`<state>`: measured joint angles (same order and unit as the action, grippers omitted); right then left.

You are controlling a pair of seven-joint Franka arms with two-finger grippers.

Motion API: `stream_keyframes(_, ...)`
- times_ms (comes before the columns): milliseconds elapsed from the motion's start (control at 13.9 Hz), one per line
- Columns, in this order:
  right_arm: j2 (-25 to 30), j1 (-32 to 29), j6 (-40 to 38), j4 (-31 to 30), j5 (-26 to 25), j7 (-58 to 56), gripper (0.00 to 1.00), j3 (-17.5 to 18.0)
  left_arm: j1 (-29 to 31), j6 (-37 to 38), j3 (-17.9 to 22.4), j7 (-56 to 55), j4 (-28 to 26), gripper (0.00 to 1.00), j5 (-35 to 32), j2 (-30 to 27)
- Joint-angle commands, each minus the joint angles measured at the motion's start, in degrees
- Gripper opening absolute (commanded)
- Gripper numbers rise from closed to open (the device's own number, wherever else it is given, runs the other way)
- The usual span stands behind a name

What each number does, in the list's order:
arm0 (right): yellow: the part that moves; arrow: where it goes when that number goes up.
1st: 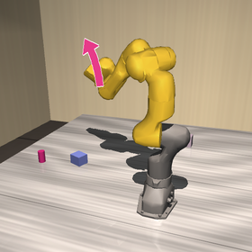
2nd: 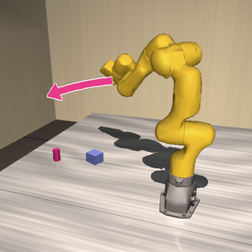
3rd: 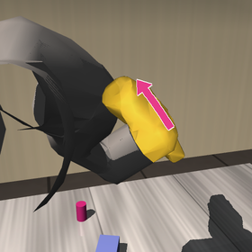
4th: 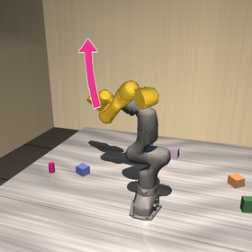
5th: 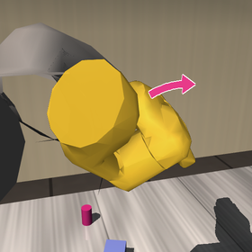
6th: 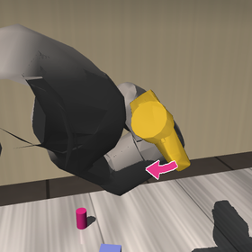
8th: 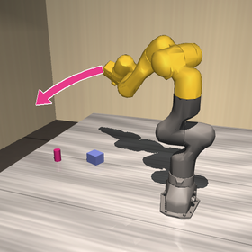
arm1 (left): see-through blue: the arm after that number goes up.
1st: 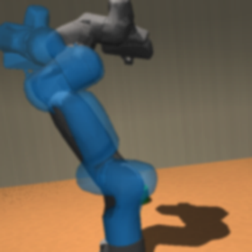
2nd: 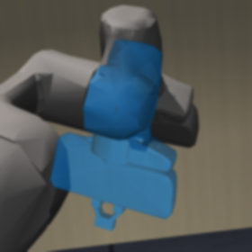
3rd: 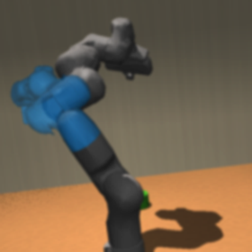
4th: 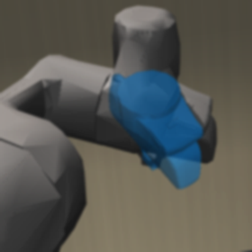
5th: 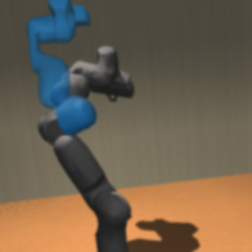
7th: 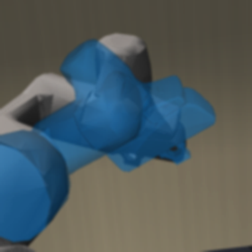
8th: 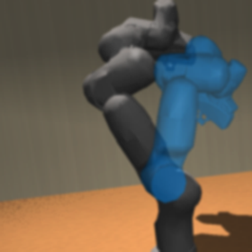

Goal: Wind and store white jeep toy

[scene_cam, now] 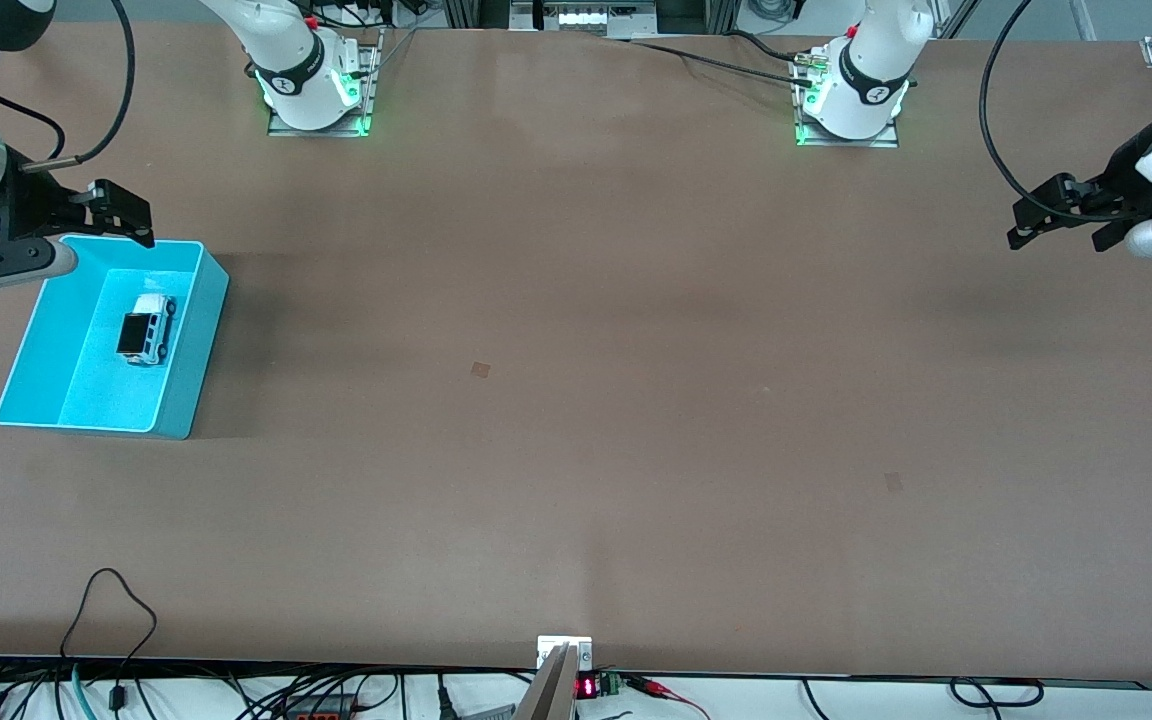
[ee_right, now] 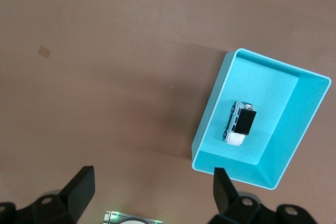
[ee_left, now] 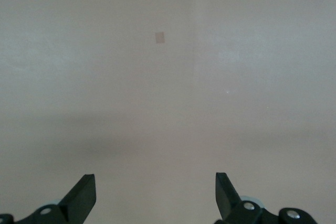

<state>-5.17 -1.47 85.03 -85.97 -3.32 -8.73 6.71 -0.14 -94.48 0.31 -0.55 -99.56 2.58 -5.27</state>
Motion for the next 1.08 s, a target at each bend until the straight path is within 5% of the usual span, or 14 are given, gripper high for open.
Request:
stream_keyframes(0, 0.78, 2.60, 0.39, 0.36, 0.50, 1.43, 1.00, -1.69, 0.31, -0.62, -0.48, 0.63, -1.52, 1.00, -0.82, -1.59)
stream_keyframes(289, 0.25, 5.25, 0.57, -0.42, 0.50, 10.21, 1.00, -2.84, 0.31, -0.96, -0.48, 0.63, -1.25, 1.00, -1.00, -1.59)
stream_keyframes(1011, 0.60, 4.82, 1.72, -0.87, 0.42, 11.28, 1.00, -2.85, 0.31, -0.97, -0.57, 0.46, -0.99, 1.00, -0.91, -1.59)
